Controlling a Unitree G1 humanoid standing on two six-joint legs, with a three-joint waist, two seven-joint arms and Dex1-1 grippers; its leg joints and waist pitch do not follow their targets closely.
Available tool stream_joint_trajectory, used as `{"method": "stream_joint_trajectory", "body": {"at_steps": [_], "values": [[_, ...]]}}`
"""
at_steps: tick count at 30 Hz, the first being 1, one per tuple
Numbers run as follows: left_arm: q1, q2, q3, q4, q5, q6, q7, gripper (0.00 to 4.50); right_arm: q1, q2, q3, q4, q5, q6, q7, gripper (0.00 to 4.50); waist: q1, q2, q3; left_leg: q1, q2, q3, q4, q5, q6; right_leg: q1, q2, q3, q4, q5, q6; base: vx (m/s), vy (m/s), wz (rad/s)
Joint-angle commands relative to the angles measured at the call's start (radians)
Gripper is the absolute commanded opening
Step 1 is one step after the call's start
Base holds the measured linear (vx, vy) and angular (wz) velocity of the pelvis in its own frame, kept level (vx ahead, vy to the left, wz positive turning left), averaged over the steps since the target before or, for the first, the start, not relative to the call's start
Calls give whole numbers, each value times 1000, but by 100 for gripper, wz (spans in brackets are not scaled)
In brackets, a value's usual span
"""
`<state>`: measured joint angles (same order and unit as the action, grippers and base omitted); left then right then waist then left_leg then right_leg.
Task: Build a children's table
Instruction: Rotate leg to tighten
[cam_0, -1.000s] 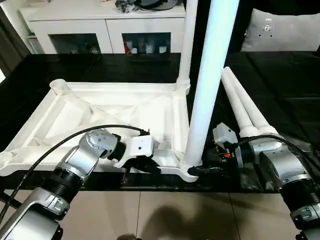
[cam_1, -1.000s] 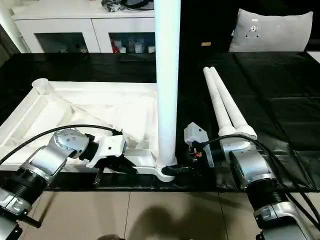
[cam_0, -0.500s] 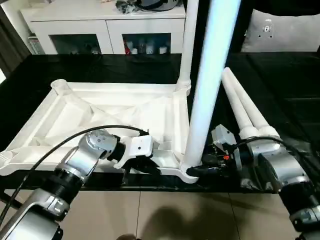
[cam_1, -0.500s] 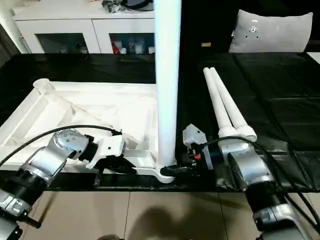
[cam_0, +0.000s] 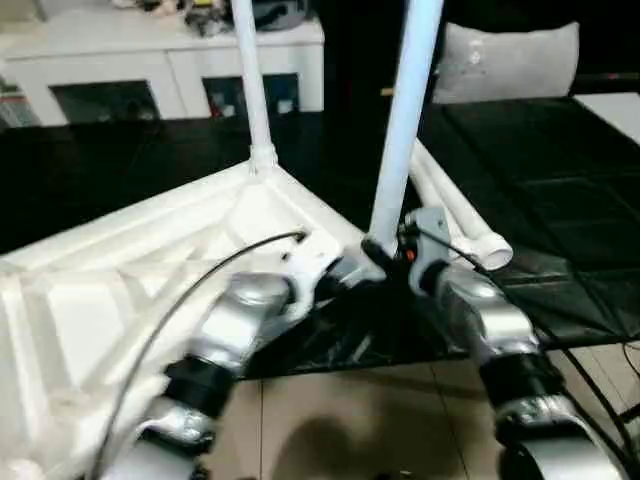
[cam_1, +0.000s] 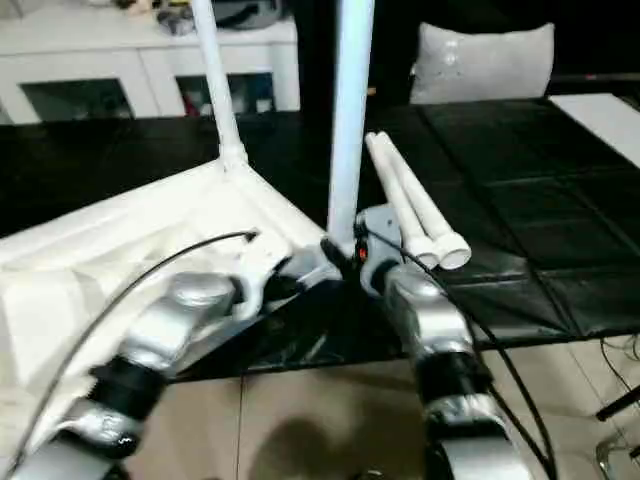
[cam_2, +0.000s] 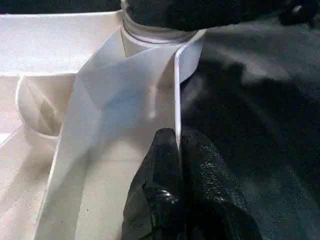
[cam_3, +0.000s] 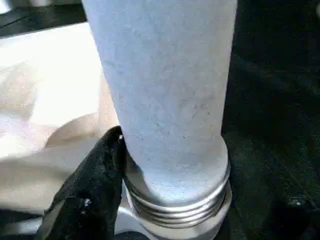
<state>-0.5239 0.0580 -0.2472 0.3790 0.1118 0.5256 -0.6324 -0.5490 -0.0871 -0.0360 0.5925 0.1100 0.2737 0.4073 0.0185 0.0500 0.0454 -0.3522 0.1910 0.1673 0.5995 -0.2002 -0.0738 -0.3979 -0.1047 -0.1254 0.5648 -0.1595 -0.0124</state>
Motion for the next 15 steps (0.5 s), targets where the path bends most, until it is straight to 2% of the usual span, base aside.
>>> {"method": "stream_joint_trajectory", "body": {"at_steps": [1,2,5,8,10,13,15], "values": [[-45,-63,-11,-31,-40,-40,27,0,10,58,25,43,19,23,-7,321,-3,-10,-53,7,19,-18,-77,-375,44,39,-46,18,-110,-583,-51,0,0,0],[-49,-68,-13,-31,-37,-46,33,0,8,64,15,42,23,15,-21,337,-2,-9,-56,2,23,-19,-83,-359,52,42,-47,25,-103,-524,-69,0,0,0],[-49,-39,-36,-31,-20,-56,3,0,22,47,18,14,24,5,8,353,4,-7,-58,0,27,-16,-86,-336,58,42,-47,36,-91,-448,-107,0,0,0],[-42,-4,-46,-24,2,-64,-16,0,48,16,28,-25,18,-15,58,386,18,-9,-62,-6,29,-10,-85,-280,71,48,-50,47,-76,-357,-146,0,0,0],[-42,20,-47,-7,9,-75,-26,0,69,-17,37,-56,20,-29,105,397,22,-13,-64,-6,30,-8,-83,-257,78,49,-50,49,-72,-332,-159,0,0,0],[-48,50,-48,18,11,-98,-35,0,100,-62,45,-96,25,-44,172,430,29,-13,-66,-6,28,-3,-78,-224,88,47,-50,52,-69,-318,-167,0,0,0],[-57,65,-43,38,13,-112,-36,0,122,-91,42,-127,36,-48,212,441,37,-15,-69,-15,28,-4,-74,-171,101,55,-51,54,-58,-273,-174,0,0,0]]}}
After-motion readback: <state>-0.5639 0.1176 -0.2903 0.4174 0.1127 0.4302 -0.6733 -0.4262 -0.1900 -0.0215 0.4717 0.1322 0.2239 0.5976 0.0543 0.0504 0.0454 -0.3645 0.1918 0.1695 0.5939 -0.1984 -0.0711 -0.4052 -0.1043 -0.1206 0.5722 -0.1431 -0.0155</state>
